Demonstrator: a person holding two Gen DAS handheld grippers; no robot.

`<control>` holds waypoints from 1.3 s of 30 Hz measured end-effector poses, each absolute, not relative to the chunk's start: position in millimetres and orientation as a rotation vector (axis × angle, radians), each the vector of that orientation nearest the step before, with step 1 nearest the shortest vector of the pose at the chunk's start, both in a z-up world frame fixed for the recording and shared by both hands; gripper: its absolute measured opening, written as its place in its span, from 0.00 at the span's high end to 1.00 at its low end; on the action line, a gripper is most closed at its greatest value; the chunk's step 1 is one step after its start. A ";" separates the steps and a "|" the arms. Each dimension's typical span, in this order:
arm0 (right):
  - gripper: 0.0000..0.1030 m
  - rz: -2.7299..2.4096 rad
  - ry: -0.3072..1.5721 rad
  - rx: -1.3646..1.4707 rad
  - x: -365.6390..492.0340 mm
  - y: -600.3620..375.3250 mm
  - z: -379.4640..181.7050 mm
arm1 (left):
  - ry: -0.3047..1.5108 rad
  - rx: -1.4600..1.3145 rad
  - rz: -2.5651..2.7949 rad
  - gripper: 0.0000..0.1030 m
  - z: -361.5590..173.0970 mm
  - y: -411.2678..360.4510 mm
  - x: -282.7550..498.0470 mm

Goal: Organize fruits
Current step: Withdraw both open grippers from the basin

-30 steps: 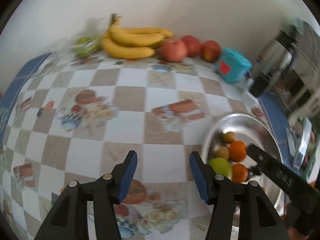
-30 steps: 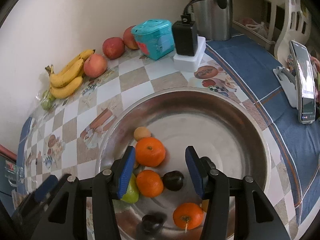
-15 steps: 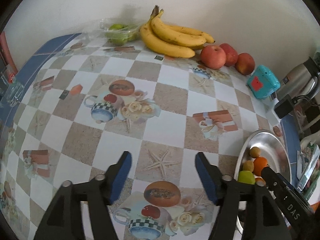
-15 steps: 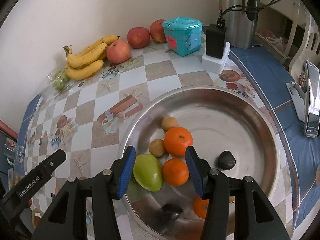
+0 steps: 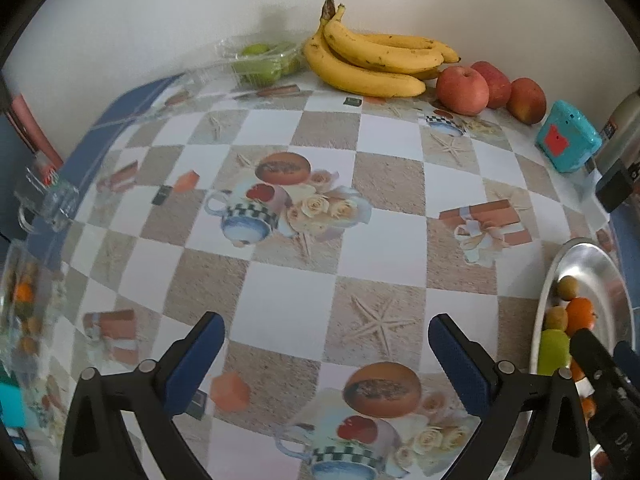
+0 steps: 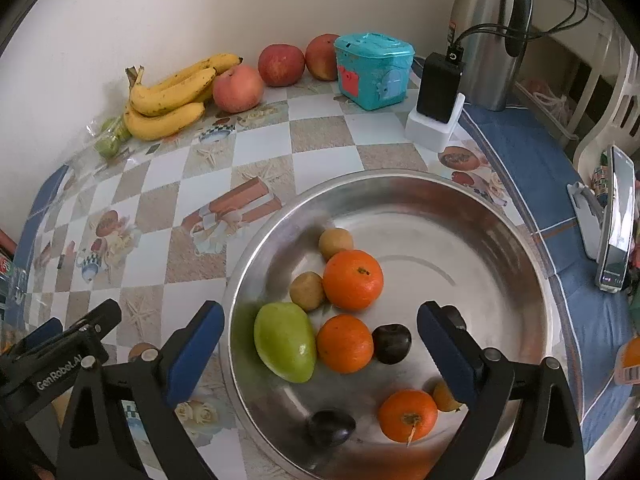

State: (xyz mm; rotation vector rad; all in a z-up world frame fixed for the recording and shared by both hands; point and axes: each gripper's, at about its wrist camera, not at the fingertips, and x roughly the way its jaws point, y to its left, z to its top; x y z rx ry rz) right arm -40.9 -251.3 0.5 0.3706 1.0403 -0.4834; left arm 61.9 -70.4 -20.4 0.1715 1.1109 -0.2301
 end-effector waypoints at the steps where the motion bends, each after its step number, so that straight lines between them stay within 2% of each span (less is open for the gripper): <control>1: 0.05 -0.480 1.038 0.374 -40.6 -250.7 0.3 | 1.104 0.185 -0.229 0.00 -20.0 -70.9 61.7; 13: 0.06 -0.428 1.052 0.348 -36.8 -232.3 -1.1 | 0.961 0.379 -0.109 0.00 -18.7 -75.4 54.5; 25: 0.06 -0.413 1.063 0.376 -69.4 -211.2 -1.4 | 1.067 0.367 -0.094 0.00 -14.2 -42.0 32.4; 39: 0.06 -0.409 1.023 0.338 -103.3 -182.2 18.2 | 1.007 0.320 -0.118 0.00 12.6 -3.4 -11.6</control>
